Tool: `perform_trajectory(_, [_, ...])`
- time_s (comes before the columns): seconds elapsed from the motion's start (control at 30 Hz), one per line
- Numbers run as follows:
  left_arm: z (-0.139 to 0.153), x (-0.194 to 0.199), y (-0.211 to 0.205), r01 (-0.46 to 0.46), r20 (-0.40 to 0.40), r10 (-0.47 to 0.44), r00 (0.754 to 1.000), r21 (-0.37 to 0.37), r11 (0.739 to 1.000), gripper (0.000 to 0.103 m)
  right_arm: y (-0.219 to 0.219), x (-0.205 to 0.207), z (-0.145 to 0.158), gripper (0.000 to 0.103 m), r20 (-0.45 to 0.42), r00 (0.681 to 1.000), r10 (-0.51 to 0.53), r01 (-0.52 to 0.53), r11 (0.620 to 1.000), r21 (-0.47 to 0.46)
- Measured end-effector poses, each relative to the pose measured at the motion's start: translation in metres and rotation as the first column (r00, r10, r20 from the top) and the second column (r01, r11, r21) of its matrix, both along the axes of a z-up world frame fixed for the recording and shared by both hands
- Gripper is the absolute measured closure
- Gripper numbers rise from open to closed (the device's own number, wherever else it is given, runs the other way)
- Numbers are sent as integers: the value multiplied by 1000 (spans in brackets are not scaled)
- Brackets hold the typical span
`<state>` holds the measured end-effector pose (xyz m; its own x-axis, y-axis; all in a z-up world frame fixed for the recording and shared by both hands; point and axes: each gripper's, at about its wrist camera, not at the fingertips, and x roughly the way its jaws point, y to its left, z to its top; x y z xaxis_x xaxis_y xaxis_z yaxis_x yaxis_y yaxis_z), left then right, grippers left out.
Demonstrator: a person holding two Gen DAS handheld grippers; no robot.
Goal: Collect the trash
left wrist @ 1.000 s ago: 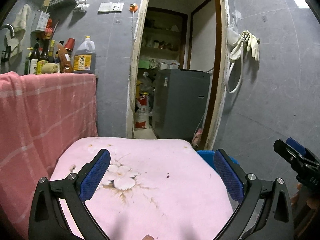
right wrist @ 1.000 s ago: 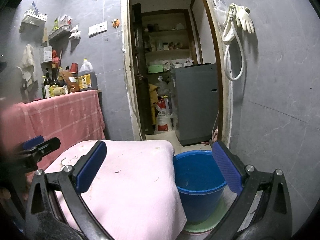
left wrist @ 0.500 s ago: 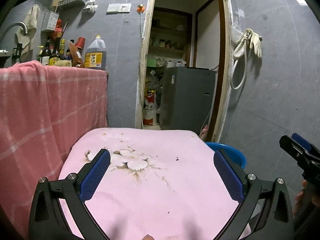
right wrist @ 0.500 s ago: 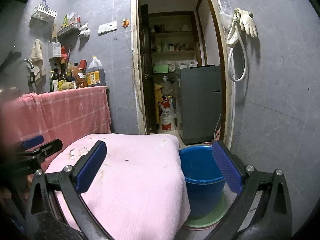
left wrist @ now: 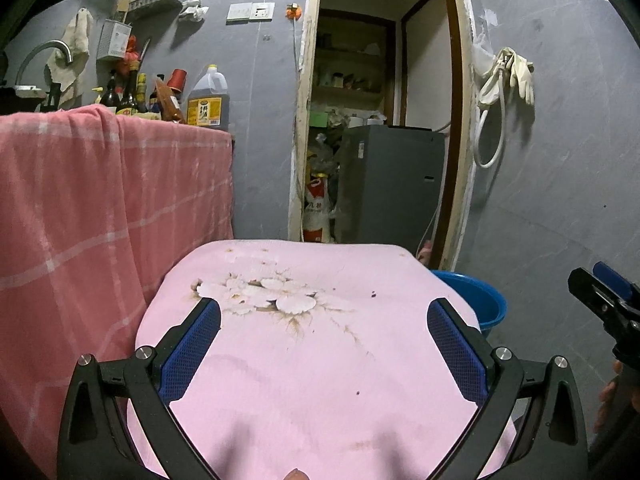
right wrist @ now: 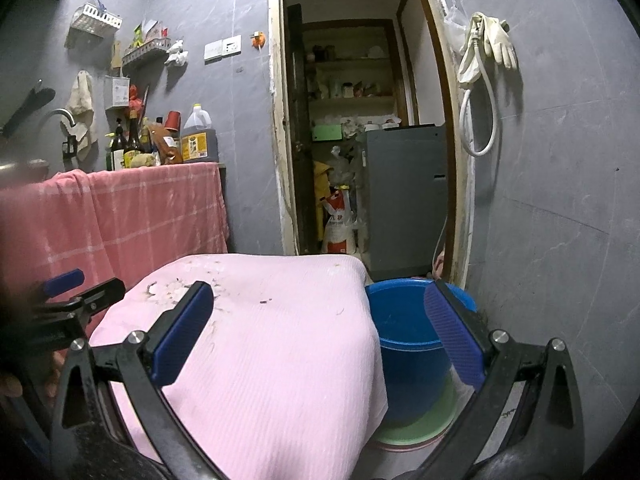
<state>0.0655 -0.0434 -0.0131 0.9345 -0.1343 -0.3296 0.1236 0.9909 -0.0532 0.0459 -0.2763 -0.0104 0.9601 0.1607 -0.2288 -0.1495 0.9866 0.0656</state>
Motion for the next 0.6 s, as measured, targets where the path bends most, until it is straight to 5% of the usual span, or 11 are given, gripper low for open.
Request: perform_trajectory(0.6, [-26,-8,12,-17,-9,17,1000,-7,1000,2,4,-7,-27,0,-14,1000,-7,7,1000,-8])
